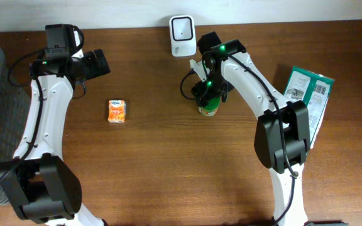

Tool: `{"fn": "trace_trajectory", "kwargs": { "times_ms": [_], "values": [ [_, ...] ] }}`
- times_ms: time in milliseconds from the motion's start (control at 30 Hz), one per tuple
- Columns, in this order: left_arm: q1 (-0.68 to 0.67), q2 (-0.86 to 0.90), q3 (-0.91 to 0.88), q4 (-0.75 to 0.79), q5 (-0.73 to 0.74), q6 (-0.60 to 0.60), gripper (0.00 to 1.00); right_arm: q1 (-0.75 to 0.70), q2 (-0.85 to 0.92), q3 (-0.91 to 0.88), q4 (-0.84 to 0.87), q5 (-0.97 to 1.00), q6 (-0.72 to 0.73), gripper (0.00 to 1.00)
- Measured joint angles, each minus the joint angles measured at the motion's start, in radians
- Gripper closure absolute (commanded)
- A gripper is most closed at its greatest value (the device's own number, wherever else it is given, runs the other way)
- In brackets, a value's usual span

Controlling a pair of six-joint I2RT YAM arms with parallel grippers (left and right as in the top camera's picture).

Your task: Scan the item barcode

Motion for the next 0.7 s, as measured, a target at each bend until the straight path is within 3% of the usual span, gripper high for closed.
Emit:
{"fn": "trace_trajectory", "kwargs": {
  "times_ms": [200, 400, 700],
  "values": [
    [0.000, 0.000, 0.000, 0.000, 0.000, 0.000, 0.01, 0.000, 0.001, -0.010, -0.006, 0.000, 0.003, 0.21],
    [0.000, 0.000, 0.000, 0.000, 0.000, 0.000, 0.01, 0.000, 0.001, -0.010, -0.007, 0.000, 0.014, 0.37],
    [0.000, 0.000, 0.000, -0.001, 0.000, 0.000, 0.01, 0.000, 0.009, 0.026, -0.092, -0.027, 0.080, 0.41]
  ]
}}
